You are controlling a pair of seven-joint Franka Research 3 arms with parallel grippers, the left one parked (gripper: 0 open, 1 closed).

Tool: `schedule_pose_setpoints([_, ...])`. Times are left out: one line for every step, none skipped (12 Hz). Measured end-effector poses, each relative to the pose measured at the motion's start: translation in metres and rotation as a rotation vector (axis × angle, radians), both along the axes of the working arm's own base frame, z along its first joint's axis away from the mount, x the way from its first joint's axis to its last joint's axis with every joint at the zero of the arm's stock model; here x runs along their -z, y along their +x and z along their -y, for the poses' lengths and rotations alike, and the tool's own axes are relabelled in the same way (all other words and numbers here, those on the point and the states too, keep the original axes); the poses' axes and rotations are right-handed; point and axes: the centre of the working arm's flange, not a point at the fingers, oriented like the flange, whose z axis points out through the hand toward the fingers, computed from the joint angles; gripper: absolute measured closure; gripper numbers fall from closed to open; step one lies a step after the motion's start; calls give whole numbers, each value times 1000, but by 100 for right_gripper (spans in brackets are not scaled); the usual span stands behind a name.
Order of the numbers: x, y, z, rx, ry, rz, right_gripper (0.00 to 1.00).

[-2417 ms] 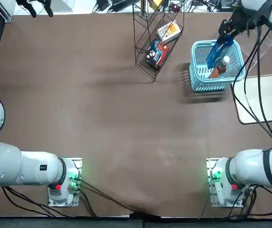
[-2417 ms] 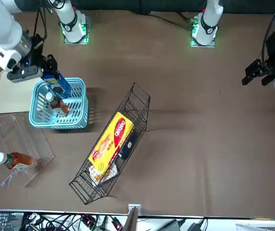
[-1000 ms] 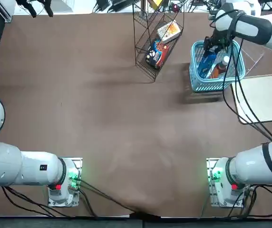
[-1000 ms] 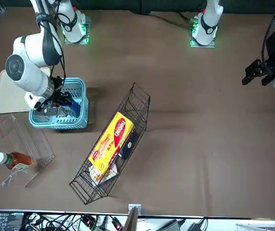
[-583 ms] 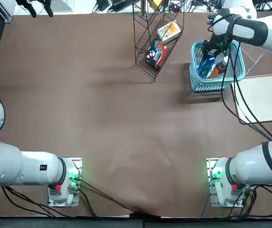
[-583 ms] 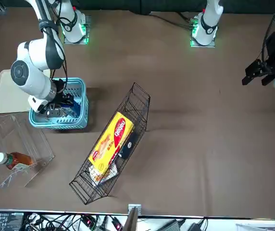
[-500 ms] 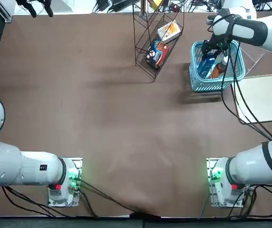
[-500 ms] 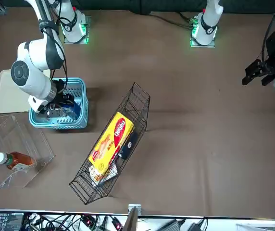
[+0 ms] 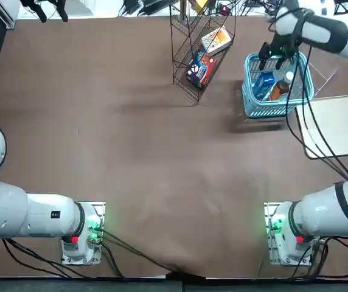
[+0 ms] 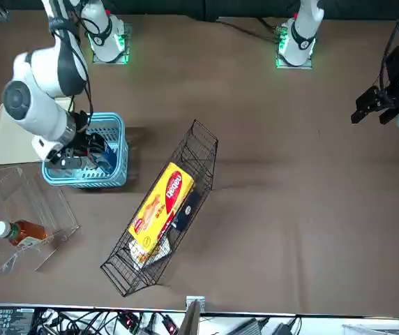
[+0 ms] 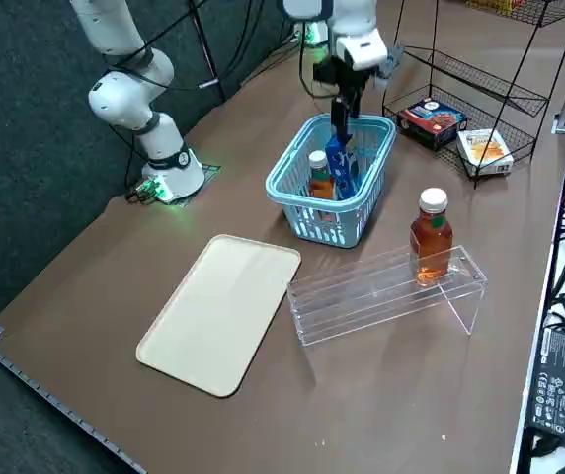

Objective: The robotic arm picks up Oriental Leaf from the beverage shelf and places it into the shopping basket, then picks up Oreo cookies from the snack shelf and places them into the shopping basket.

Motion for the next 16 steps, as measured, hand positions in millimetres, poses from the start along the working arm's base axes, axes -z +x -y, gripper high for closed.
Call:
schedule_pose_setpoints([-21, 1, 0, -2, -4, -17, 0])
schedule_pose_setpoints([-43, 1, -1, -4, -7, -26, 0])
schedule_pose_setpoints([-65, 1, -1, -5, -9, -29, 0])
schedule_pose_setpoints([-86, -1, -1, -6, -11, -24, 0])
schedule_pose_setpoints([-118, -8, 0, -6, -14, -8, 0])
schedule_pose_setpoints([-132, -14, 2, -4, -17, -3, 0])
schedule_pose_setpoints([-145, -21, 5, 2, -20, -1, 0])
schedule_pose_setpoints([-157, -28, 12, 13, -24, 1, 0])
schedule_pose_setpoints([-168, -34, 23, 28, -25, 6, 0])
schedule_pose_setpoints([-178, -38, 36, 43, -24, 15, 0])
schedule_pose_setpoints([-188, -41, 50, 58, -21, 25, 0])
schedule_pose_setpoints([-197, -43, 65, 76, -19, 31, 0])
schedule_pose_setpoints([-204, -44, 79, 84, -16, 33, 0])
schedule_pose_setpoints([-209, -44, 90, 87, -14, 35, 0])
schedule_pose_setpoints([-211, -44, 99, 95, -13, 38, 0])
schedule_pose_setpoints([-211, -44, 107, 105, -12, 40, 0])
